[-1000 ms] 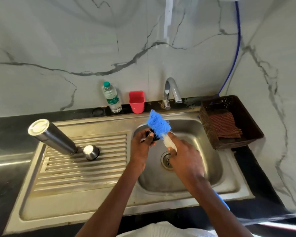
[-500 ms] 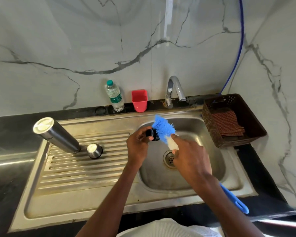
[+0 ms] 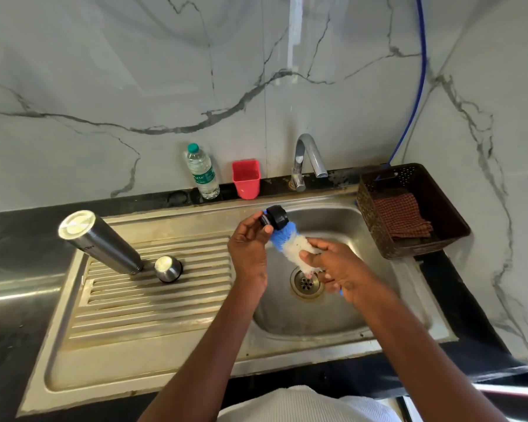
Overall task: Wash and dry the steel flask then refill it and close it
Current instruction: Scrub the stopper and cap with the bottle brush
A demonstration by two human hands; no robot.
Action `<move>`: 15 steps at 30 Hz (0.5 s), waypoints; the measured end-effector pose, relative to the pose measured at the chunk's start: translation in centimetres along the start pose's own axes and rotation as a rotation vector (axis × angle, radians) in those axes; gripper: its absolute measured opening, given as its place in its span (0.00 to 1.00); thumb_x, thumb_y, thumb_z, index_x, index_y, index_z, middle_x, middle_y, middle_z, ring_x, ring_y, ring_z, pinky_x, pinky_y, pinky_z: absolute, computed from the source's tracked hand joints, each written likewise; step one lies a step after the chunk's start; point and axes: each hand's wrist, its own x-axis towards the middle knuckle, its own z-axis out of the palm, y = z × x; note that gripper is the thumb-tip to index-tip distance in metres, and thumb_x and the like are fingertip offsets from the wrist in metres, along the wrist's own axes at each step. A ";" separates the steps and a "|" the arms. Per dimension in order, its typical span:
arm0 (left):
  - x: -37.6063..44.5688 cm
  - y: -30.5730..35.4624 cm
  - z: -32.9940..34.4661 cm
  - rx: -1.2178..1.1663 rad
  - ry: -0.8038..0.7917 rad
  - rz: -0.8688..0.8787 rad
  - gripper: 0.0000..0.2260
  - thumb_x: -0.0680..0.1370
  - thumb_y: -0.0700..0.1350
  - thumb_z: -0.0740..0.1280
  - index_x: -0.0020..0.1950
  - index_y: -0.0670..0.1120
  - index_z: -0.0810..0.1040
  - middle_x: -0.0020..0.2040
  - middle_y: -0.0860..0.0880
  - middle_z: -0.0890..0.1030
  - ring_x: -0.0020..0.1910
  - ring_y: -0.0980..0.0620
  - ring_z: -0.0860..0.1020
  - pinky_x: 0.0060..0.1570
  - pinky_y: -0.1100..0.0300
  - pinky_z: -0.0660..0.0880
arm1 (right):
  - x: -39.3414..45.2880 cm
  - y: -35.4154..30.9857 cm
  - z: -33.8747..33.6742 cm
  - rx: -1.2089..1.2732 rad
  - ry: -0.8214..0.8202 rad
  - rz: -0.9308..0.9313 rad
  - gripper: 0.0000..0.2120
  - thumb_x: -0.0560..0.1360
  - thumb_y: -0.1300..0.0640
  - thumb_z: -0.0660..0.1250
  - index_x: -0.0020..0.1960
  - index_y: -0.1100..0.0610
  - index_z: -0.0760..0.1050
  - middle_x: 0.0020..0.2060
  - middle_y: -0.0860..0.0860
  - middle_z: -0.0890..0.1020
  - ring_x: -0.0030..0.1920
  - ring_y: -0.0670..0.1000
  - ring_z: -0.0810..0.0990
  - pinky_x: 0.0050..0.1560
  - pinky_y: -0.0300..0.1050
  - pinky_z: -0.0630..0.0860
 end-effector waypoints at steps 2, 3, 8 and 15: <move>0.3 0.5 -0.3 0.159 -0.001 0.171 0.18 0.73 0.23 0.70 0.61 0.35 0.82 0.55 0.41 0.87 0.54 0.50 0.85 0.52 0.62 0.81 | -0.5 0.6 0.0 0.068 -0.026 0.004 0.12 0.80 0.63 0.71 0.59 0.48 0.79 0.40 0.59 0.82 0.19 0.42 0.63 0.18 0.33 0.56; 0.2 0.6 -0.5 0.248 -0.031 0.261 0.18 0.73 0.23 0.70 0.61 0.35 0.82 0.56 0.42 0.86 0.55 0.49 0.85 0.54 0.62 0.80 | -0.7 0.7 0.2 0.085 -0.028 0.016 0.11 0.80 0.63 0.70 0.57 0.48 0.79 0.40 0.60 0.82 0.19 0.42 0.62 0.18 0.33 0.56; -0.9 -0.5 -1.7 0.738 -0.167 0.649 0.22 0.73 0.28 0.72 0.62 0.48 0.83 0.61 0.50 0.84 0.60 0.50 0.83 0.59 0.56 0.81 | 0.2 1.3 0.9 0.013 0.106 -0.031 0.14 0.79 0.61 0.73 0.62 0.49 0.80 0.41 0.54 0.83 0.22 0.44 0.68 0.20 0.35 0.62; -2.1 -0.6 -2.8 0.906 -0.087 0.561 0.18 0.74 0.28 0.73 0.59 0.44 0.83 0.54 0.49 0.85 0.50 0.61 0.80 0.51 0.70 0.77 | -0.6 1.5 2.1 -0.672 0.382 -0.368 0.24 0.76 0.51 0.72 0.71 0.40 0.74 0.60 0.49 0.84 0.59 0.54 0.82 0.59 0.48 0.78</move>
